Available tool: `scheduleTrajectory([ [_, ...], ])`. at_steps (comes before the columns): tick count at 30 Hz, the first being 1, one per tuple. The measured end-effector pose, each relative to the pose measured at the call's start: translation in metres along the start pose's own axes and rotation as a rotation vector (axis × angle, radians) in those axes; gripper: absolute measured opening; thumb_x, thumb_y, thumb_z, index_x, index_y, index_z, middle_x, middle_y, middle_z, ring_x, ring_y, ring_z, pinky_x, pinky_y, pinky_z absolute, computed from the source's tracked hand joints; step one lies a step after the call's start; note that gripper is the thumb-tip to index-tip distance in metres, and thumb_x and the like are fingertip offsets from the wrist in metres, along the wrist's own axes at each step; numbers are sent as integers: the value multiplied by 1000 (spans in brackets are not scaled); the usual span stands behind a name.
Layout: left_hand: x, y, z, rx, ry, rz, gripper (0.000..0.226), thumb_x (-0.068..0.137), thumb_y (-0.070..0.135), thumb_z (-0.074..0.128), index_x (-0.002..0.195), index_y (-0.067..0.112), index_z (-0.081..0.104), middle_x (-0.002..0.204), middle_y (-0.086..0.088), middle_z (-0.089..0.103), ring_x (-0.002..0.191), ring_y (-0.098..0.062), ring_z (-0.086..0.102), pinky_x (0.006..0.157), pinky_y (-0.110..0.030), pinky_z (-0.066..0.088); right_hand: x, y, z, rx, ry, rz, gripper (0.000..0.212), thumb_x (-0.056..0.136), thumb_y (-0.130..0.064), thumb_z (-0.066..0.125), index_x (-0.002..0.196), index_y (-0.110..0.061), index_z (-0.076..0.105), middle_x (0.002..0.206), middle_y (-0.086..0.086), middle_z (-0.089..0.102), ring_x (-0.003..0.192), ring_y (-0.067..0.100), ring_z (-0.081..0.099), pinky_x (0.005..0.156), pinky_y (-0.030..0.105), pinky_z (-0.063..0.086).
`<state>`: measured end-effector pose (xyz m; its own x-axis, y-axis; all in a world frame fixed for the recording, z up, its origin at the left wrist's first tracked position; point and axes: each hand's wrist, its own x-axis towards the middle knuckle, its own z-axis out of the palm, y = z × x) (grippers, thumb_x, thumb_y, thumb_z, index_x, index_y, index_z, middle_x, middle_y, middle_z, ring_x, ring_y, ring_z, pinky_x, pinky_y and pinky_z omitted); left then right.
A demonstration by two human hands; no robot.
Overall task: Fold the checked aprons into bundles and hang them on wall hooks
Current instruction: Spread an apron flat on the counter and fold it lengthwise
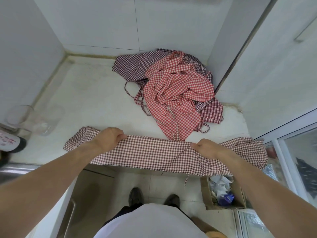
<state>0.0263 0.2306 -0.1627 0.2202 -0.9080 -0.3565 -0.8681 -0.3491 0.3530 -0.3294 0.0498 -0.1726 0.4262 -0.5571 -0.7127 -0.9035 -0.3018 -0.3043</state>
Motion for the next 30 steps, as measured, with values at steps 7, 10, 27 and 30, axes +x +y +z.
scheduleTrajectory([
  [7, 0, 0, -3, -92, -81, -23, 30, 103, 28, 50, 90, 10, 69, 81, 7, 60, 78, -9, 55, 66, -7, 34, -3, 12, 1, 179, 382, -348, 38, 101, -38, 45, 85, -7, 60, 80, 2, 63, 73, 15, 56, 67, 31, 38],
  [10, 2, -2, -2, -92, -99, -22, 31, 103, 30, 49, 81, 15, 64, 78, 7, 61, 77, -11, 56, 66, -16, 34, -2, 14, 1, 228, 358, -375, 9, 103, -27, 50, 105, -21, 56, 85, -11, 63, 78, 1, 57, 65, 22, 38],
  [27, -2, -5, -9, 96, -310, -28, 34, 106, 36, 40, 73, 30, 47, 78, 13, 53, 83, -12, 54, 80, -28, 37, 4, 21, -25, 152, 209, -171, 11, 93, -32, 67, 90, -21, 66, 102, 0, 70, 95, 16, 64, 91, 35, 51],
  [30, -9, -24, -6, 116, -332, -64, 34, 105, 38, 40, 75, 28, 53, 86, 9, 61, 85, -9, 57, 87, -33, 45, 3, 28, -25, 139, 231, -151, 8, 92, -28, 68, 96, -21, 66, 103, 0, 69, 98, 19, 65, 90, 34, 50],
])
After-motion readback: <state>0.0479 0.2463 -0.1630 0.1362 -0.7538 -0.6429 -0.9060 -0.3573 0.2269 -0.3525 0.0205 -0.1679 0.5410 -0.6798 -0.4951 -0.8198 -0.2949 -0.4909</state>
